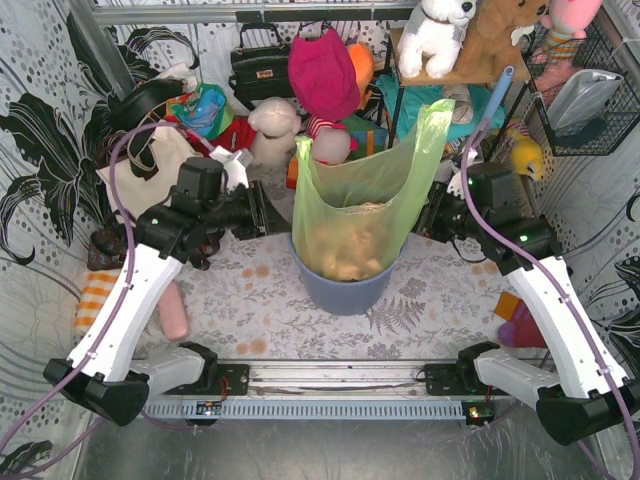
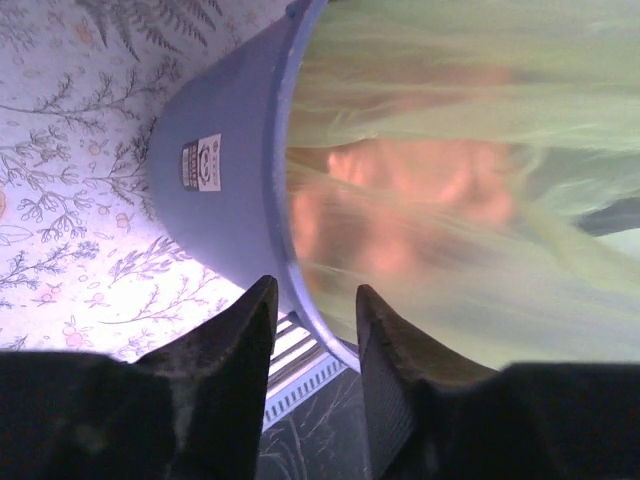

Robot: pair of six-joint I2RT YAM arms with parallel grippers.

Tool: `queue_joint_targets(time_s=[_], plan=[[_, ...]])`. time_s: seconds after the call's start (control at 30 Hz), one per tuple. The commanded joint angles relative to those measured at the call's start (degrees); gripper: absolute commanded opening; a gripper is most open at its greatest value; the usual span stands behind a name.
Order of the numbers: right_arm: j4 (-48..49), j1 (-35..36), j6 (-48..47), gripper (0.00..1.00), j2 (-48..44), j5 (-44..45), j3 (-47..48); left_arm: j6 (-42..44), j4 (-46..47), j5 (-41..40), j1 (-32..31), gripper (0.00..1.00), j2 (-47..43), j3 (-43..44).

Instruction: Tie the trash bag

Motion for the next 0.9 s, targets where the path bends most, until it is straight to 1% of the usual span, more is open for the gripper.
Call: queue_joint_targets(time_s=[0.0, 0.07, 0.17, 0.23, 0.3, 0.37, 0.47, 0.63, 0.7, 0.87], plan=[[-6.0, 0.4, -5.4, 0.4, -0.8, 6.8, 9.7, 3.8, -4.3, -3.8, 1.2, 0.5, -0.7, 9.2], [-7.8, 0.4, -6.5, 0.45, -0.5, 10.5, 13.6, 3.8, -4.6, -6.7, 1.2, 0.53, -0.9, 13.1], [-8.9, 0.3, -8.3, 0.48, -0.3, 16.5, 20.1, 3.7, -2.9, -9.2, 1.2, 0.55, -0.8, 19.0], [-9.1, 0.4, -9.9, 0.49, -0.1, 19.2, 24.2, 2.5, 0.7, -8.1, 1.2, 0.56, -0.8, 22.1], [-8.7, 0.3, -11.2, 0.5, 0.3, 19.7, 28.7, 0.1, 5.5, -4.7, 1.2, 0.57, -0.7, 23.5], [-8.0, 0.4, -12.0, 0.52, 0.7, 18.9, 32.7, -3.0, 9.9, 0.1, 1.2, 0.58, -0.4, 24.5], [-7.4, 0.3, -12.9, 0.56, 1.8, 17.3, 38.2, -6.8, 16.0, 4.1, 1.2, 0.59, -1.0, 23.9], [-1.7, 0.4, -11.3, 0.66, 3.0, 10.1, 41.0, -15.1, 30.0, 11.0, 1.2, 0.61, -2.6, 19.9], [-0.2, 0.4, -10.6, 0.67, 4.0, 7.5, 42.2, -18.5, 35.1, 12.7, 1.2, 0.62, -2.8, 17.8], [3.4, 0.4, -9.4, 0.69, 5.0, 3.9, 42.4, -21.3, 41.0, 12.9, 1.2, 0.63, -2.2, 15.6]])
